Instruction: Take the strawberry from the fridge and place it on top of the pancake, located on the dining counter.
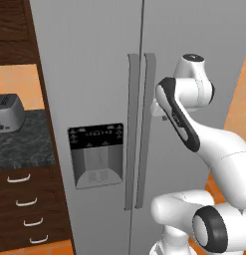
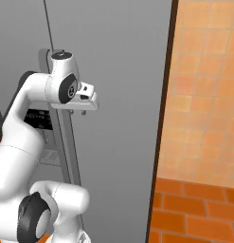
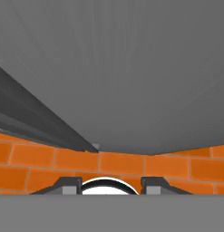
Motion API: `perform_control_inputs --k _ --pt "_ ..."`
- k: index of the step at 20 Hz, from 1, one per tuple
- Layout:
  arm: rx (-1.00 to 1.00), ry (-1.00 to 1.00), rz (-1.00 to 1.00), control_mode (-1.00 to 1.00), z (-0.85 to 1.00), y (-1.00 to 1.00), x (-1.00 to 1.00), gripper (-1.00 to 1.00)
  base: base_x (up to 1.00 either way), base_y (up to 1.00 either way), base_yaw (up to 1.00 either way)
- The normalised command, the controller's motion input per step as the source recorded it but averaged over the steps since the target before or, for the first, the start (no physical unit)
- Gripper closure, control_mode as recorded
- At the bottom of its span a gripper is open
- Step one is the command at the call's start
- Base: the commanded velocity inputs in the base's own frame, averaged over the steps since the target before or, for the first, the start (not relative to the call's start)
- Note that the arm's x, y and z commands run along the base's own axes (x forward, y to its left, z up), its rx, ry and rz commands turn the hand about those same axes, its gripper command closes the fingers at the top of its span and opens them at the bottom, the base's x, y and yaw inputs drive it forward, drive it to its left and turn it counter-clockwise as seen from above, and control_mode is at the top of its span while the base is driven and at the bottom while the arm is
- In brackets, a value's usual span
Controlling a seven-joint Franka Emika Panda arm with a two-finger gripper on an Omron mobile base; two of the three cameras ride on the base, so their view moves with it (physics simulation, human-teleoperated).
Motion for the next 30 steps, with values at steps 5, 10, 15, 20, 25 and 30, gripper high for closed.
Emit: perform_control_inputs --k 5,10,15,20,25,30 --pt "0.00 0.00 0.00 1.00 0.00 0.00 0.00 -1.00 -0.11 0.00 0.00" --pt "0.00 0.00 0.00 1.00 0.00 0.00 0.00 -1.00 -0.50 0.02 -0.09" --pt "0.00 0.00 0.00 1.00 0.00 0.00 0.00 -1.00 -0.30 0.35 -0.08" --pt "0.00 0.00 0.00 1.00 0.00 0.00 0.00 -1.00 0.00 0.41 0.00" --pt "0.00 0.00 0.00 1.00 0.00 0.00 0.00 -1.00 0.00 0.42 0.00" --pt "0.00 0.00 0.00 1.00 0.00 0.00 0.00 -1.00 -0.05 0.17 0.00"
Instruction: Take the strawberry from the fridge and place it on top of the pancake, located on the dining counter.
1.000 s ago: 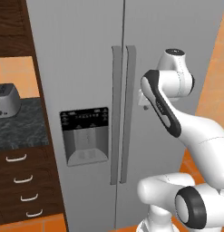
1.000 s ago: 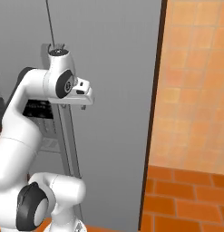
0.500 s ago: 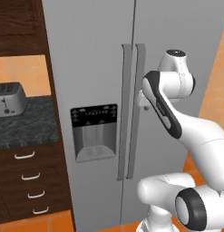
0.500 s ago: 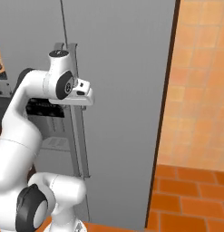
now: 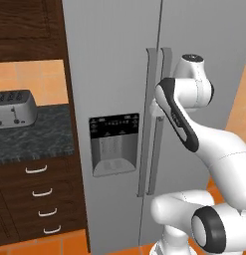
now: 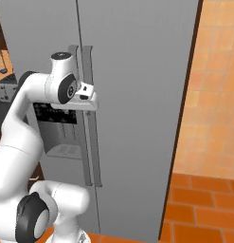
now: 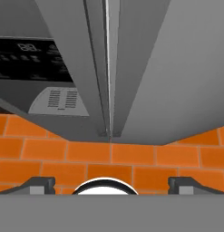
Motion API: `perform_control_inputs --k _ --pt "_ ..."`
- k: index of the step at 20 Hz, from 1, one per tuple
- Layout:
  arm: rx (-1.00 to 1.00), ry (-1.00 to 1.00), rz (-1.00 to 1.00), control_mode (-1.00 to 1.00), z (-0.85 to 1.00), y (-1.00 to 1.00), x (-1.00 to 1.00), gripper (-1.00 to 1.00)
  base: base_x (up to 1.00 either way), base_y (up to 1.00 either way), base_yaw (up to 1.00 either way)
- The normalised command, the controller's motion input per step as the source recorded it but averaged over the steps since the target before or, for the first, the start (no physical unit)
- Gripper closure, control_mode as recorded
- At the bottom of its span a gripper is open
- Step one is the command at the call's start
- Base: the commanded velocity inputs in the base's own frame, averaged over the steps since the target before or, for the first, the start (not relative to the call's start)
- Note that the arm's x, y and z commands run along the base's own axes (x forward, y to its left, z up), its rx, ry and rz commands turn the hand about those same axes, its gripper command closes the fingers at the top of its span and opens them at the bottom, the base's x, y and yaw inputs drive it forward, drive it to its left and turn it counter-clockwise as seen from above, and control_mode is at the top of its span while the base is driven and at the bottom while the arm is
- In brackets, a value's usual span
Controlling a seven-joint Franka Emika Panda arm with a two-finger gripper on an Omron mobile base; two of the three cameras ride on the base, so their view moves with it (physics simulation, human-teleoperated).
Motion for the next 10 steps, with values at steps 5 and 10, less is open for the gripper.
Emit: perform_control_inputs --k 5,10 --pt "0.00 0.00 0.00 1.00 0.00 0.00 0.00 -1.00 -0.44 0.00 0.00" --pt "0.00 0.00 0.00 1.00 0.00 0.00 0.00 -1.00 -0.47 0.00 0.00"
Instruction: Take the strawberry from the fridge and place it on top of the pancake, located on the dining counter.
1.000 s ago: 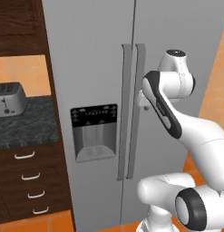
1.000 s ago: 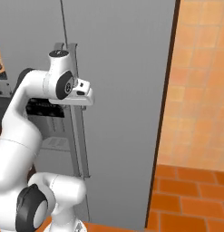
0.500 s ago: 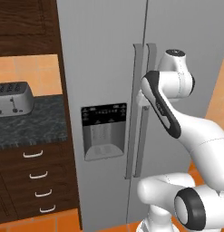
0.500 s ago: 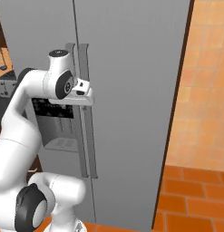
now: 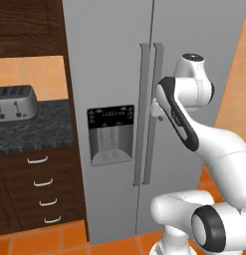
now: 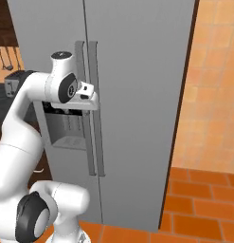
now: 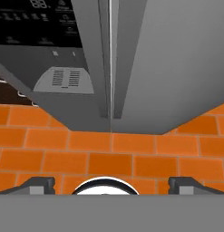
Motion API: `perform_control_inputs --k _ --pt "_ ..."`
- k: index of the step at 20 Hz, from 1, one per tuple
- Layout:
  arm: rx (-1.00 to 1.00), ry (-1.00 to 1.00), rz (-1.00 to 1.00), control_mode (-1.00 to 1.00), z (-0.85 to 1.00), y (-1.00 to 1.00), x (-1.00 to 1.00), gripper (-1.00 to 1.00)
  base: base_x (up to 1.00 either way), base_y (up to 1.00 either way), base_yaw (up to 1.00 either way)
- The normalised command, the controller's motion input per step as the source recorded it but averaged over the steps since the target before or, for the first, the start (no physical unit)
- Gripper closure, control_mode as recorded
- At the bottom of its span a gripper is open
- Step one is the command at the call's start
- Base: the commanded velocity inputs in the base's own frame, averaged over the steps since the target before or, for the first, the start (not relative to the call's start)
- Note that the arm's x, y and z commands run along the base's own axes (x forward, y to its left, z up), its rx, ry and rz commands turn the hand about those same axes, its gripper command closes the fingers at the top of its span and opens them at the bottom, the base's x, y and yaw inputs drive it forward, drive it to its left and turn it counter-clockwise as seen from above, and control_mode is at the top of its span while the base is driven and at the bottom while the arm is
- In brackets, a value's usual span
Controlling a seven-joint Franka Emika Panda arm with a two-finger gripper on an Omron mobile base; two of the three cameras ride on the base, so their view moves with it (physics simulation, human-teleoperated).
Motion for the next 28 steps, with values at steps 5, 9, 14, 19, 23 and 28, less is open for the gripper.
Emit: perform_control_inputs --k 5,9,14,19,23,28 --pt "0.00 0.00 0.00 1.00 0.00 0.00 0.00 -1.00 -0.43 0.00 0.00" --pt "0.00 0.00 0.00 1.00 0.00 0.00 0.00 -1.00 -0.09 0.00 -0.01" --pt "0.00 -0.19 0.00 -1.00 -0.02 -0.09 0.40 -1.00 0.01 0.00 0.00" --pt "0.00 -0.31 0.00 -1.00 -0.02 -0.24 0.96 -1.00 0.00 0.00 0.00" --pt "0.00 -0.13 -0.03 -1.00 0.00 -0.09 1.00 -1.00 0.00 0.00 0.00" --pt "0.05 0.00 -0.10 -1.00 0.00 0.00 0.86 -1.00 0.00 0.00 0.00"
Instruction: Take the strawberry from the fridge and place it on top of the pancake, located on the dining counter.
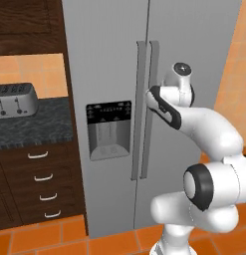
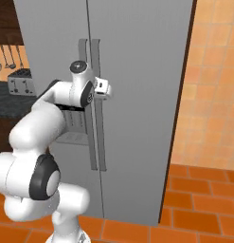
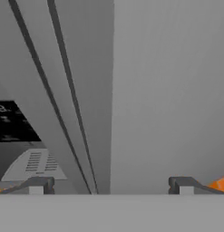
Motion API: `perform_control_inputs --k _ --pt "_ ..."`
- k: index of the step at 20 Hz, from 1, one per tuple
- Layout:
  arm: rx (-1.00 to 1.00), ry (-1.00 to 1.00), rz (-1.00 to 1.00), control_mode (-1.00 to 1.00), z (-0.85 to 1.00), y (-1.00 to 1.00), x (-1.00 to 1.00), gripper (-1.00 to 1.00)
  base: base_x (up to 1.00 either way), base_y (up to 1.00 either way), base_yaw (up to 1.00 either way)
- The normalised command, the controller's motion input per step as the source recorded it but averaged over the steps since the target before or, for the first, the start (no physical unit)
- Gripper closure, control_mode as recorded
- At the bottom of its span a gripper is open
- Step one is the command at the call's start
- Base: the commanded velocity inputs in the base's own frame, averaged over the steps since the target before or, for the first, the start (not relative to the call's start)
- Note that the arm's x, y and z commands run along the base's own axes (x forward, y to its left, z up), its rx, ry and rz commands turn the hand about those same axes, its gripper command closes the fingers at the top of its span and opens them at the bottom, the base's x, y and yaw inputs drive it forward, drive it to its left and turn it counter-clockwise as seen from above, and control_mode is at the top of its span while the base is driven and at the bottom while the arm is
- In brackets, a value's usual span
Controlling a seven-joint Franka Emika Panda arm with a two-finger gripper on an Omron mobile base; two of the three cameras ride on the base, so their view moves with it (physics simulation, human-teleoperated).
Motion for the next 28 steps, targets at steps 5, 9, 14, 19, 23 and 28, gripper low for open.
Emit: perform_control_inputs --k 5,9,14,19,23,28 --pt "0.10 -0.04 -0.02 -1.00 0.00 0.00 0.67 -1.00 0.00 0.00 0.00" --pt "-0.02 -0.05 0.00 -1.00 0.00 0.01 0.50 -1.00 0.00 0.00 0.00" --pt "-0.02 -0.08 0.00 -1.00 -0.02 0.01 0.45 -1.00 0.00 0.00 0.00" --pt "-0.02 -0.33 0.00 -1.00 -0.34 0.00 0.23 -1.00 0.00 0.00 0.00" --pt "0.00 -0.23 0.00 -1.00 -0.16 -0.01 0.32 -1.00 0.00 0.00 0.00" --pt "0.00 -0.12 0.00 -1.00 -0.02 -0.07 0.20 1.00 0.00 0.00 0.00"
